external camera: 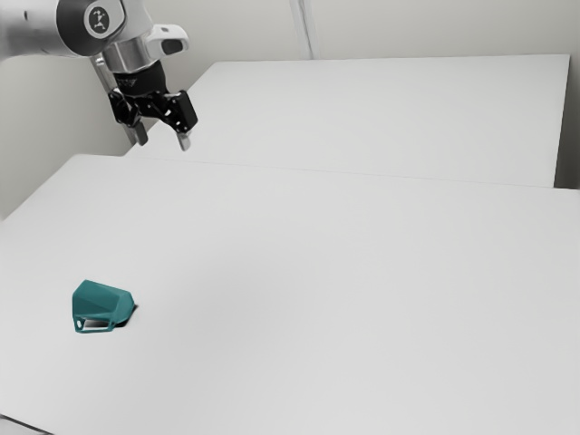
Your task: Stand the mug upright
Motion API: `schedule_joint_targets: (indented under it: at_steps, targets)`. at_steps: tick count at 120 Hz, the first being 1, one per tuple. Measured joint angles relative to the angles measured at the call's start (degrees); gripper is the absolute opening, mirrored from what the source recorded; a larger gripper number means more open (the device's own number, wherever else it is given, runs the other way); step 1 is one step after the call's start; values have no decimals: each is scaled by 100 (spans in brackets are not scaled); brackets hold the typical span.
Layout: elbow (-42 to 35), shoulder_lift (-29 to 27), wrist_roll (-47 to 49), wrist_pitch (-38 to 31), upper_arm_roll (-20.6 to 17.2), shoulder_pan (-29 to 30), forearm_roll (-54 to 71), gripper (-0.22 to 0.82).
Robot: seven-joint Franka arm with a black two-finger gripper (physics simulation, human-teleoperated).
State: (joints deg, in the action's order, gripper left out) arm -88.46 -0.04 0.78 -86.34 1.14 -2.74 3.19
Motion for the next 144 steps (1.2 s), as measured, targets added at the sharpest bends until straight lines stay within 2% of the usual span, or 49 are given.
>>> schedule_joint_targets:
  at_steps: [34, 53, 80, 95, 117, 144]
  targets:
    - [-17, -154, -38, 77, 50, -89, -25, 60]
    - [-54, -233, -46, 170, 57, 85, -40, 60]
    - [-331, -517, -62, 240, 55, 919, -72, 60]
    - [-732, -813, -144, 182, 49, 1307, -234, 60]
    - [-1545, -1343, -477, -197, 37, 2122, -633, 60]
    - [-2216, -1501, -1189, -780, 44, 2926, -1205, 60]
